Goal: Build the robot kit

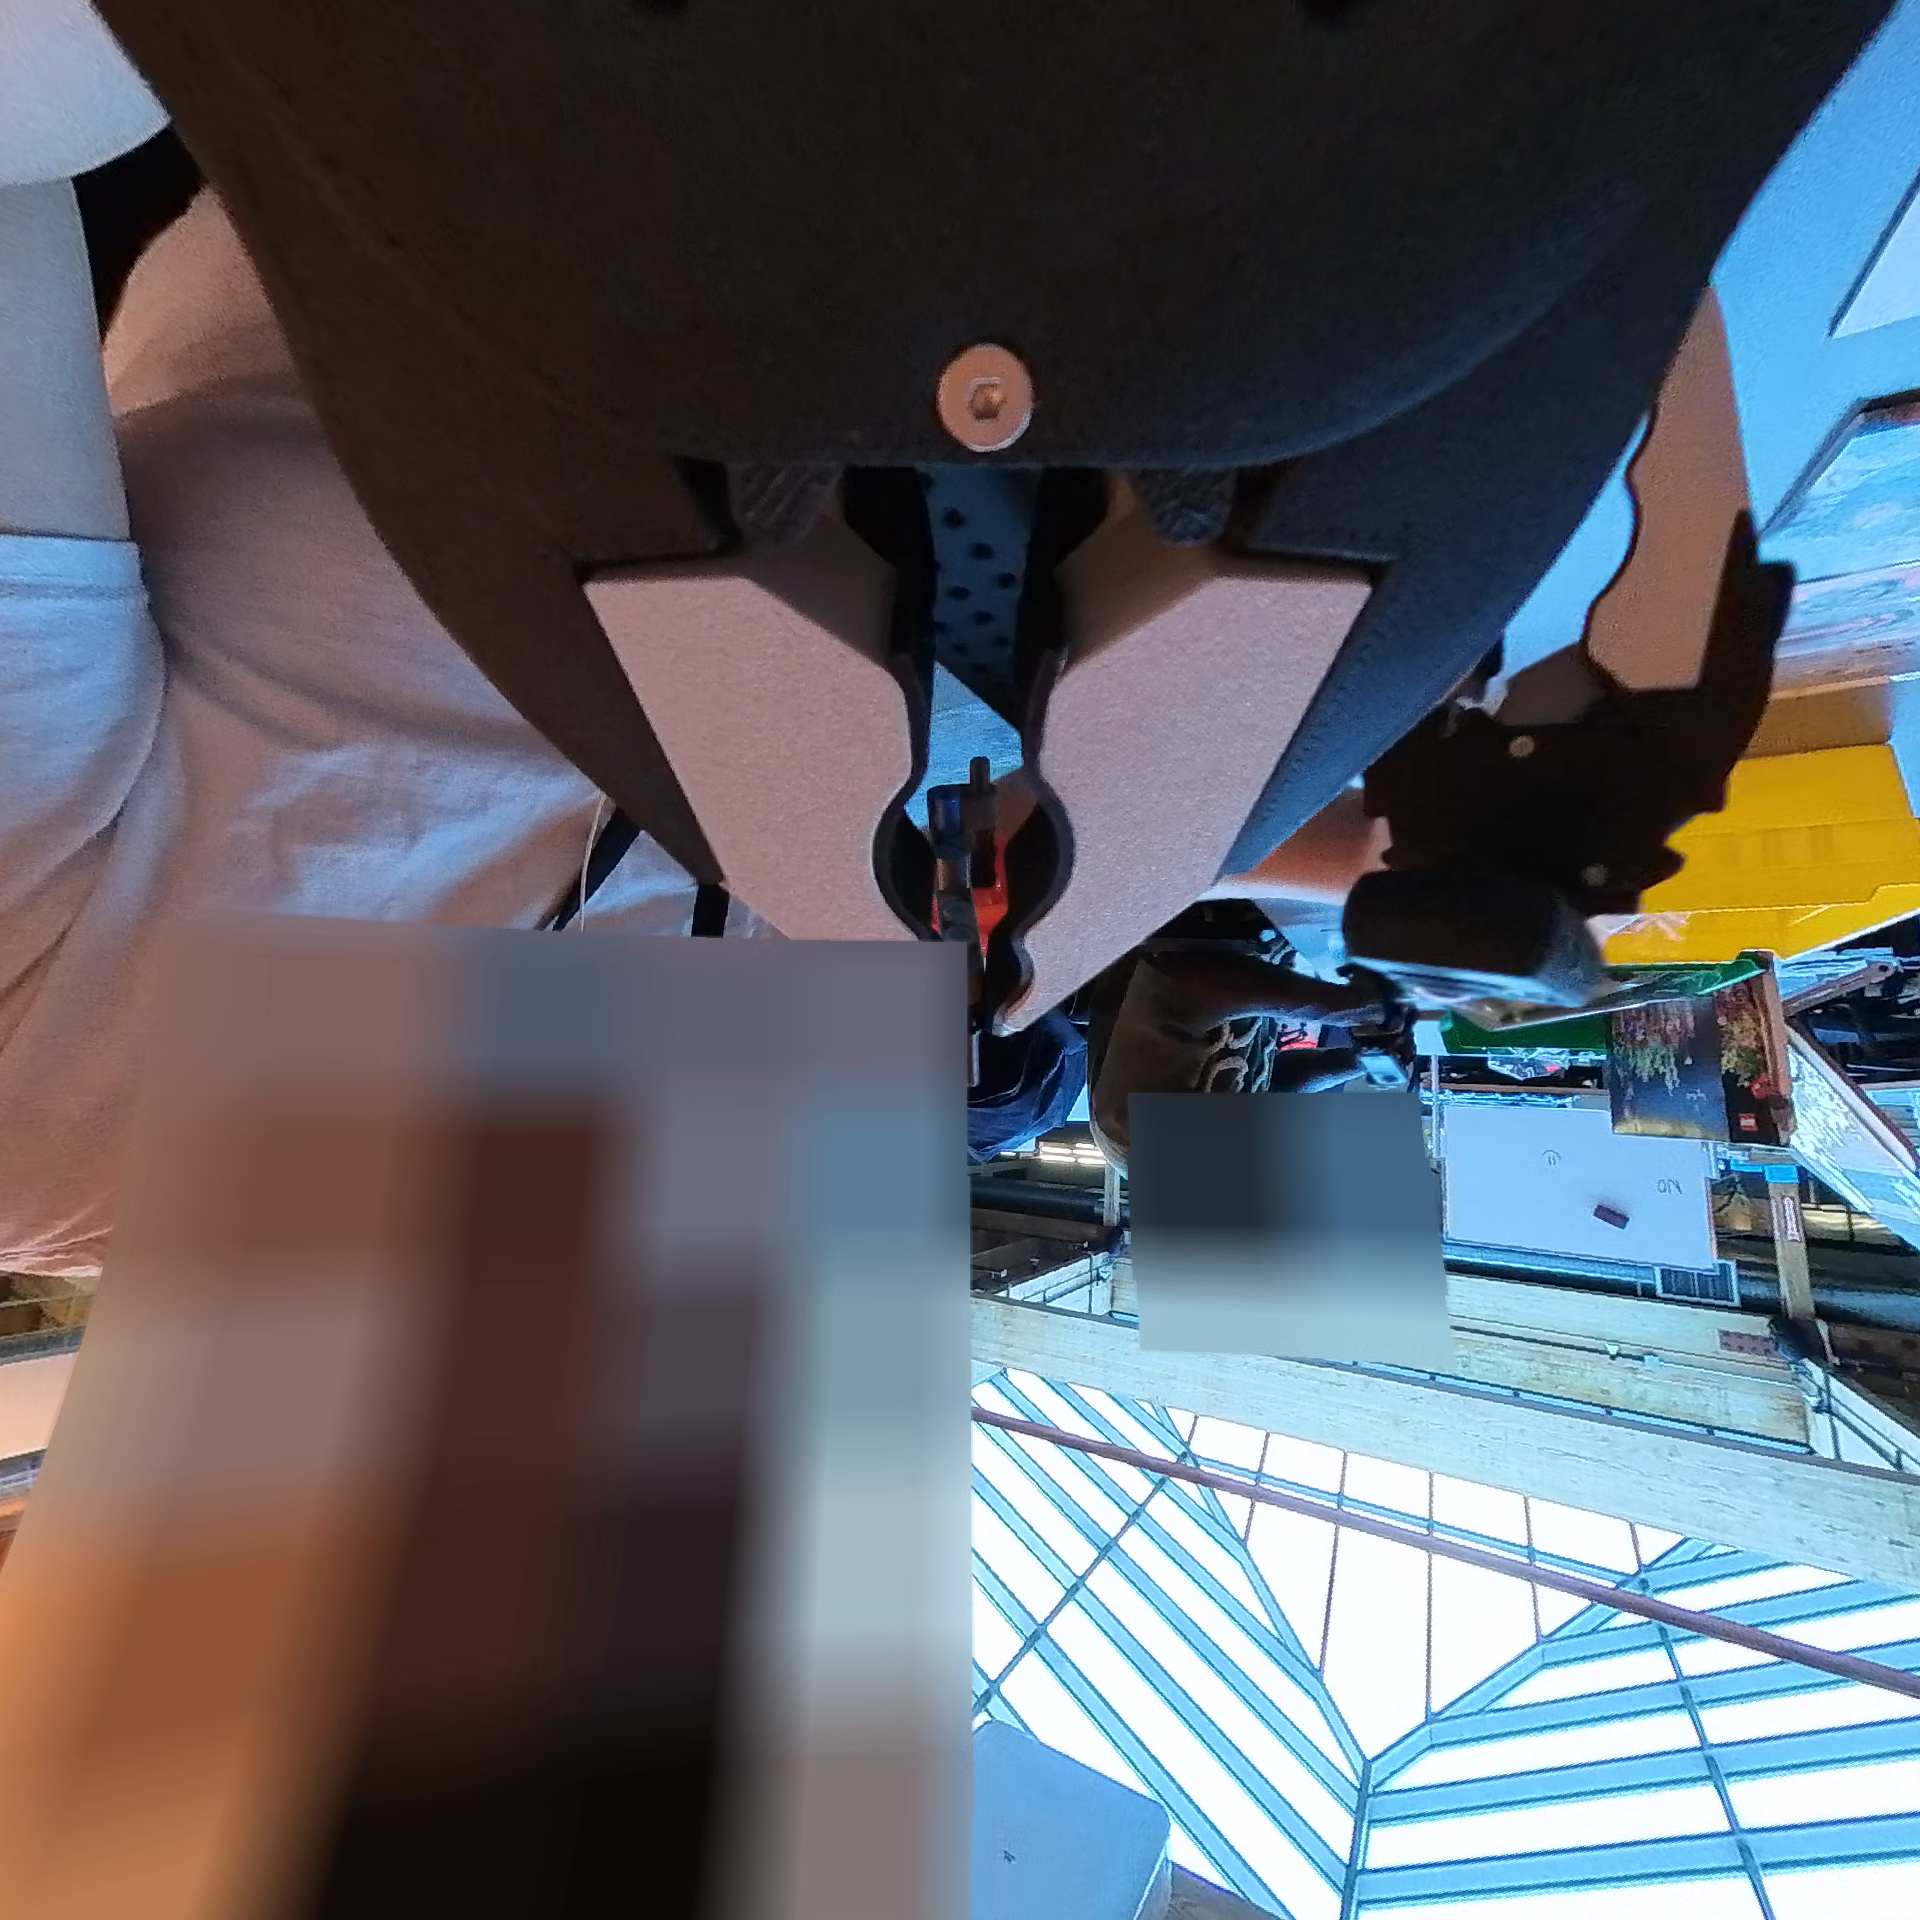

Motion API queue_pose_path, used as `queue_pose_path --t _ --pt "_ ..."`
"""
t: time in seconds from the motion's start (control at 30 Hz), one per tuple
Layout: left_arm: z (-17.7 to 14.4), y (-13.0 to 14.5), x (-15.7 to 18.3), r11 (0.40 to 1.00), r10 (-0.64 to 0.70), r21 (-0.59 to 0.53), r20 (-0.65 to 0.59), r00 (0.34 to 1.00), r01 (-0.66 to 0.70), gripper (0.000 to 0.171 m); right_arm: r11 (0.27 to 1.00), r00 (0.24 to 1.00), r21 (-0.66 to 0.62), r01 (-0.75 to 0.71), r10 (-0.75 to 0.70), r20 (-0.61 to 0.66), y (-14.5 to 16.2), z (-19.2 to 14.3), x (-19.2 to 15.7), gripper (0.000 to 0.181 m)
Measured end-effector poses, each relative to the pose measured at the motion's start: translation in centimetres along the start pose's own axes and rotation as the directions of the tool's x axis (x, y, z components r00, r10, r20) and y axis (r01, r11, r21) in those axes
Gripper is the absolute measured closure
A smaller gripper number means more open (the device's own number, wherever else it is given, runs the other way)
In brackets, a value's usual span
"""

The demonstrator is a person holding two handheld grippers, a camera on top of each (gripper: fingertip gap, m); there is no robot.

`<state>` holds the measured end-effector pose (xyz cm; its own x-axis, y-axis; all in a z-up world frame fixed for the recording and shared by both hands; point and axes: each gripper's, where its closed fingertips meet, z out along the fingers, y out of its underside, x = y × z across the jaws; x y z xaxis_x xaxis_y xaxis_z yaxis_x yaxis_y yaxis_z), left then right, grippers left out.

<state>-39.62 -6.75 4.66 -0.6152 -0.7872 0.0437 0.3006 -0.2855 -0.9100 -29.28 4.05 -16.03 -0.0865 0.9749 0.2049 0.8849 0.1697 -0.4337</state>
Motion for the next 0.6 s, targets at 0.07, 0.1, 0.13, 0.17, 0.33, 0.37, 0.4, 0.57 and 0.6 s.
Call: queue_pose_path --t 0.07,0.1,0.13,0.17,0.33,0.37,0.4,0.57,0.6 --pt "0.0 0.1 0.1 1.0 -0.005 -0.006 -0.01 1.0 0.005 0.168 0.999 0.998 -0.017 0.048 -0.048 0.031 -0.3 0.7 0.3 0.149" --pt "-0.1 0.3 0.0 1.0 -0.009 -0.01 -0.008 1.0 0.009 0.168 0.998 0.998 -0.027 0.06 -0.059 0.039 -0.2 1.0 0.5 0.149" --pt "-0.1 0.3 0.0 1.0 -0.014 -0.012 -0.008 1.0 0.014 0.168 0.997 0.997 -0.034 0.063 -0.061 0.051 -0.1 1.2 0.6 0.148" --pt "-0.1 0.4 -0.1 1.0 -0.02 -0.012 -0.01 1.0 0.02 0.168 0.997 0.997 -0.043 0.061 -0.059 0.055 0.0 1.2 0.8 0.147" --pt "-0.1 0.4 0.0 1.0 -0.024 -0.011 -0.018 1.0 0.024 0.168 0.997 0.995 -0.065 0.04 -0.033 0.098 0.4 1.5 1.0 0.142" --pt "0.0 0.4 0.0 1.0 -0.025 -0.013 -0.019 1.0 0.025 0.168 0.997 0.993 -0.068 0.035 -0.027 0.117 0.4 1.5 0.9 0.144" --pt "0.0 0.5 0.0 1.0 -0.025 -0.014 -0.018 1.0 0.025 0.168 0.997 0.992 -0.07 0.033 -0.024 0.127 0.3 1.6 0.9 0.145" --pt "0.0 0.7 -0.2 0.999 -0.036 -0.023 -0.017 0.999 0.035 0.168 0.995 0.986 -0.097 0.01 0.006 0.167 0.4 1.7 0.7 0.15" --pt "-0.1 0.7 -0.3 0.999 -0.04 -0.021 -0.016 0.999 0.04 0.168 0.996 0.985 -0.088 0.011 0.004 0.171 0.3 1.7 0.6 0.15"
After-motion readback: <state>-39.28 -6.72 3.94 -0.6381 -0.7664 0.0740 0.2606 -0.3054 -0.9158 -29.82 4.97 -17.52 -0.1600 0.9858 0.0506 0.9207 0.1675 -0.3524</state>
